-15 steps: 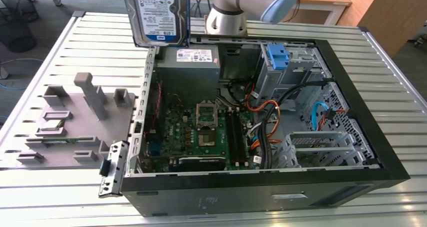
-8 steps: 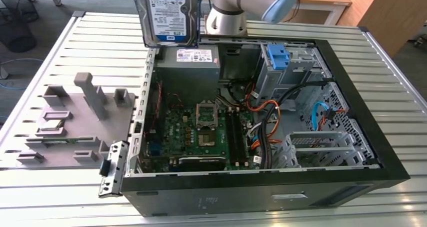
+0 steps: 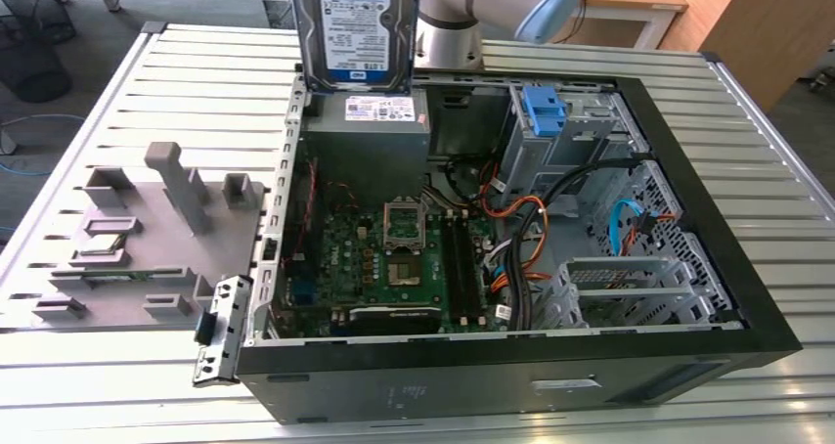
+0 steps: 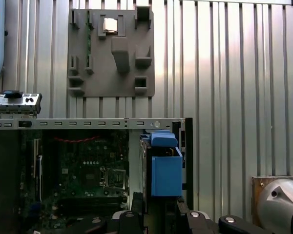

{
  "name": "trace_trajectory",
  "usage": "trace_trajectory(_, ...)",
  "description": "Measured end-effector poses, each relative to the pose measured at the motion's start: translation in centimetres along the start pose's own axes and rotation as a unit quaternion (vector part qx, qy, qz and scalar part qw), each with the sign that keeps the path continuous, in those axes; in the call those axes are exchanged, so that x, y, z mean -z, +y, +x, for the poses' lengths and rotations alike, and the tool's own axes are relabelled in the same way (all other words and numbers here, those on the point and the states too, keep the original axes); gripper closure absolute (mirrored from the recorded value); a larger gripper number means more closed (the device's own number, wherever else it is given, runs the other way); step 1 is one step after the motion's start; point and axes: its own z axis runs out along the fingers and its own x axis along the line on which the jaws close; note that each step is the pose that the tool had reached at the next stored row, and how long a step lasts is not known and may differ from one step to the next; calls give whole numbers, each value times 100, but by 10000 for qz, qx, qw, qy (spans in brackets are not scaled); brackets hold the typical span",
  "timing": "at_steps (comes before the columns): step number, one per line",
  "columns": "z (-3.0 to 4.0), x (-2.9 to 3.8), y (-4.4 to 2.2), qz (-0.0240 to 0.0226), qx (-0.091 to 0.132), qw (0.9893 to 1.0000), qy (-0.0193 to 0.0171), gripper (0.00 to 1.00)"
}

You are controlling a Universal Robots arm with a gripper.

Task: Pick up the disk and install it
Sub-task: 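Pick up the disk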

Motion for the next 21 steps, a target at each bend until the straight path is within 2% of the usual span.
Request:
trace_trajectory(7, -2, 6, -196, 0, 0, 10000, 0, 65)
trace_trajectory(21, -5, 13, -438, 0, 0, 10000, 0, 65)
